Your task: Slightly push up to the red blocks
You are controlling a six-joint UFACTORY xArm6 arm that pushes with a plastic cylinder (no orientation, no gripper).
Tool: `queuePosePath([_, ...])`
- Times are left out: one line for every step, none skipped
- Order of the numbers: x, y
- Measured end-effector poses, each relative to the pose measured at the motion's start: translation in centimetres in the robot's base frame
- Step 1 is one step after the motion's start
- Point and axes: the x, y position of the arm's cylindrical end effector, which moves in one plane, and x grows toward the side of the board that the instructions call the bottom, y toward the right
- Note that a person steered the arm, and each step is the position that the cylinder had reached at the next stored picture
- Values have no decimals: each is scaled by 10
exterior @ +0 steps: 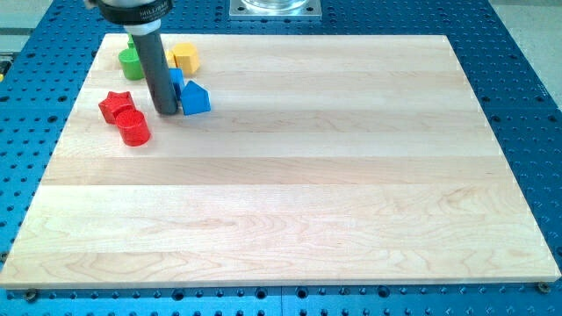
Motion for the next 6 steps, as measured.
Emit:
queuePosePath([36, 33])
queuePosePath([6, 48])
queuePosePath([-37, 43])
queuePosePath([22, 55])
queuePosePath([75, 43])
queuePosePath([64, -23])
